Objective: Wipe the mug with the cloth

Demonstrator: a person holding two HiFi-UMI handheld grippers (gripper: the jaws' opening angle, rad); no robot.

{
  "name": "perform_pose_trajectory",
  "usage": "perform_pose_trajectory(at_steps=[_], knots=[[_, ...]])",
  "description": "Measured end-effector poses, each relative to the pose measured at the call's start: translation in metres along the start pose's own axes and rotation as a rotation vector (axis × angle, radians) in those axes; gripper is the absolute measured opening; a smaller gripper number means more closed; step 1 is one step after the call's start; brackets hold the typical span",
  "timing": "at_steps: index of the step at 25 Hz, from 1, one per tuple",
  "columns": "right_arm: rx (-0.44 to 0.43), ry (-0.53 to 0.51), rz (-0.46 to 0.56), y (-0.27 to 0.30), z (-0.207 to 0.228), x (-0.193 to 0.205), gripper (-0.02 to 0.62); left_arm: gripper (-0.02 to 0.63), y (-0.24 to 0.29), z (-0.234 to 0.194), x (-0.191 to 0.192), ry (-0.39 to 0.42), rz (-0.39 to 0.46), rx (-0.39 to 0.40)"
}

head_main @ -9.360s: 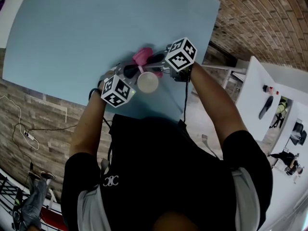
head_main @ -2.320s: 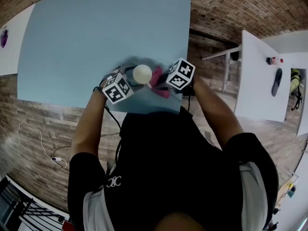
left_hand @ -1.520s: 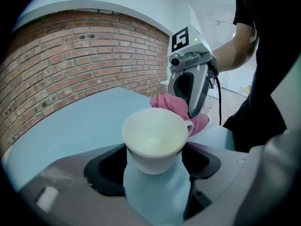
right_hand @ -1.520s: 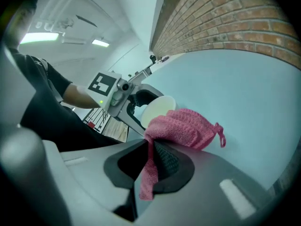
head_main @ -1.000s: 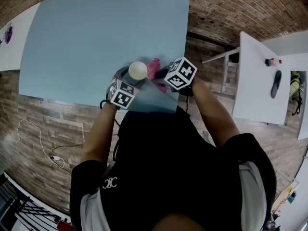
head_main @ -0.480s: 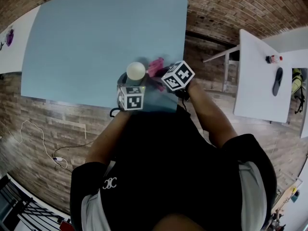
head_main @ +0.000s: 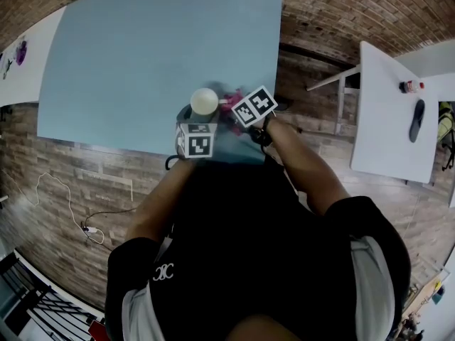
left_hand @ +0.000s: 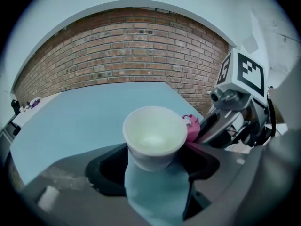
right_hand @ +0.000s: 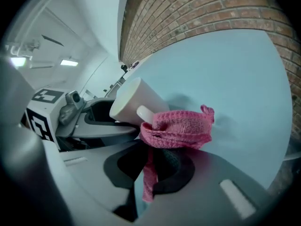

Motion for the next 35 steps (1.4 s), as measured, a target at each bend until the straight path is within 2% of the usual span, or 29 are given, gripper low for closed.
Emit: perform_pose_trajectory(at_steps=[6,10,14,18,20,22,23,24,26,29,35], knots=[[0.013,0.003,-0.017,0.012,0.001,-0.004,0.038,0.351,0.000,0.000,0.009,0.008,-0.007,-0.034],[0.012,-0.012,0.023,0.007,0.000,-0.003,0.038,0.356,0.002,-0.001,0.007,0.014,0.004,-0.042],[0.026,-0.077,0.108,-0.015,-0.005,0.004,0.038,0.361,-0.004,-0.002,0.001,-0.017,0.057,-0.027],[0.032,-0.171,0.207,-0.050,-0.016,0.014,0.038,0.369,-0.027,-0.008,0.008,-0.081,0.158,0.002],[0.032,-0.179,0.261,-0.064,-0.021,0.021,0.038,0.316,-0.044,-0.014,0.021,-0.133,0.195,0.005],[0.043,-0.188,0.303,-0.074,-0.025,0.027,0.038,0.216,-0.058,-0.026,0.036,-0.184,0.221,-0.036],[0.051,-0.195,0.321,-0.077,-0.027,0.028,0.038,0.146,-0.064,-0.034,0.041,-0.207,0.234,-0.072],[0.060,-0.204,0.340,-0.080,-0.028,0.029,0.038,0.020,-0.070,-0.041,0.042,-0.226,0.249,-0.111],[0.081,-0.222,0.377,-0.082,-0.030,0.029,0.038,0.002,-0.080,-0.054,0.043,-0.268,0.279,-0.169],[0.093,-0.210,0.426,-0.080,-0.030,0.028,0.038,0.002,-0.093,-0.062,0.043,-0.312,0.311,-0.194],[0.076,-0.193,0.468,-0.076,-0.029,0.030,0.038,0.002,-0.108,-0.050,0.035,-0.233,0.315,-0.196]])
Point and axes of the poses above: the fingertips, and each gripper's own axes: y forward along the fingers, z to its right, x out of its underside, the point moved 6 cm from there along -y, backward along the fingers, and after that the axes turned 3 degrees about -y, right-handed, at the moved point
